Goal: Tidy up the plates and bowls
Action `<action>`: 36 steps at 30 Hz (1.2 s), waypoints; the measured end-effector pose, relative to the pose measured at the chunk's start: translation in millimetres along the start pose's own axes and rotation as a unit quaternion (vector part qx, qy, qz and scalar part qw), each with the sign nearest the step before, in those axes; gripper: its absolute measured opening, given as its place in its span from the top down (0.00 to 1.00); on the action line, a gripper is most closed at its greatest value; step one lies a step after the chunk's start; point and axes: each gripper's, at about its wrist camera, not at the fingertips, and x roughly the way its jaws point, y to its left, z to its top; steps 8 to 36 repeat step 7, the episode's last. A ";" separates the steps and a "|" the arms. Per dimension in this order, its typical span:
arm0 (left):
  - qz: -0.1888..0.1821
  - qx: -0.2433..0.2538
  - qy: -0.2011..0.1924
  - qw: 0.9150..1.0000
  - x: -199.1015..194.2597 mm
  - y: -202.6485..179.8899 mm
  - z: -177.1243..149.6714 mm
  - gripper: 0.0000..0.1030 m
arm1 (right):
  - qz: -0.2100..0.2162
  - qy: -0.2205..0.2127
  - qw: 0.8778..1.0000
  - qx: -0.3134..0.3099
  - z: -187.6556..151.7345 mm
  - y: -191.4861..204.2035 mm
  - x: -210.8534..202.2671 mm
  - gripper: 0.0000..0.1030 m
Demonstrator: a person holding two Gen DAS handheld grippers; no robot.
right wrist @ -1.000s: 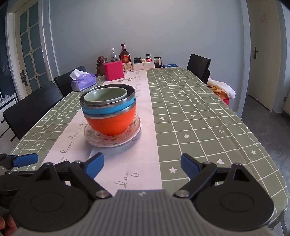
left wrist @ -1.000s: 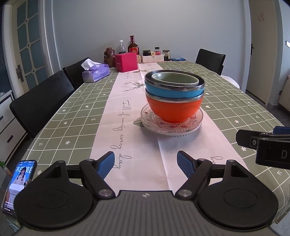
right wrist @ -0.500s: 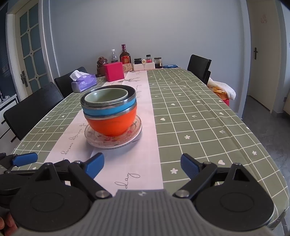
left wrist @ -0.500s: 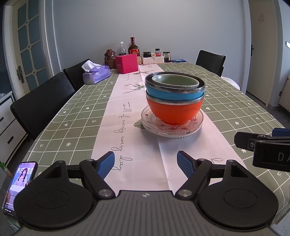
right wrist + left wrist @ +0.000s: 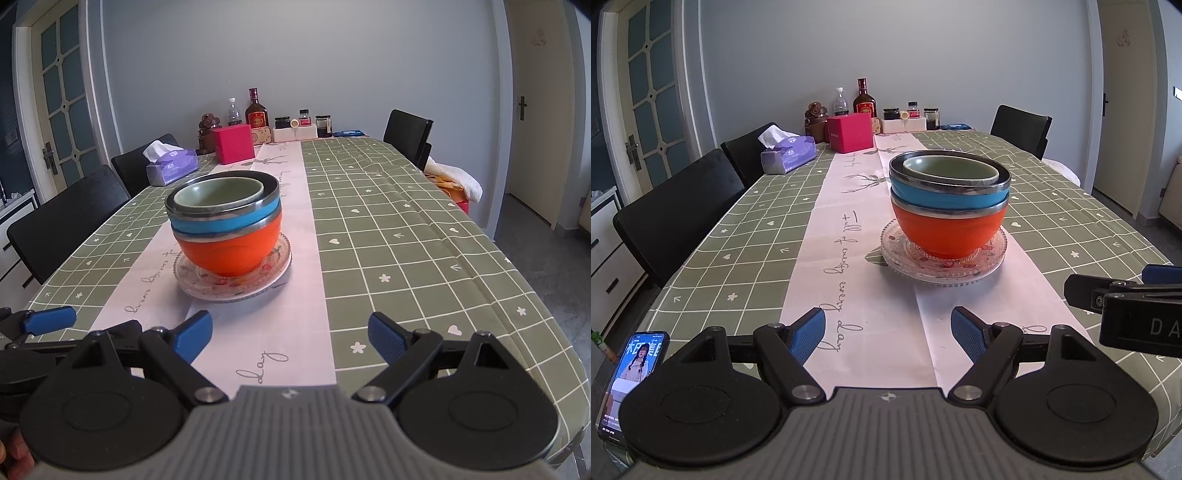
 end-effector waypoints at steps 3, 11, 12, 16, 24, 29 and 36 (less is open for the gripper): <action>-0.002 0.000 -0.002 1.000 -1.5 0.8 -0.5 0.12 | 0.001 0.001 1.000 -0.002 -0.5 1.1 0.2 0.13; -0.004 0.002 -0.004 1.000 -1.1 1.1 -0.3 0.12 | 0.001 0.003 1.000 -0.001 -0.6 1.0 1.3 0.13; -0.004 0.002 -0.004 1.000 -1.1 1.1 -0.3 0.12 | 0.001 0.003 1.000 -0.001 -0.6 1.0 1.3 0.13; -0.004 0.002 -0.004 1.000 -1.1 1.1 -0.3 0.12 | 0.001 0.003 1.000 -0.001 -0.6 1.0 1.3 0.13; -0.004 0.002 -0.004 1.000 -1.1 1.1 -0.3 0.12 | 0.001 0.003 1.000 -0.001 -0.6 1.0 1.3 0.13; -0.004 0.002 -0.004 1.000 -1.1 1.1 -0.3 0.12 | 0.001 0.003 1.000 -0.001 -0.6 1.0 1.3 0.13; -0.004 0.002 -0.004 1.000 -1.1 1.1 -0.3 0.12 | 0.001 0.003 1.000 -0.001 -0.6 1.0 1.3 0.13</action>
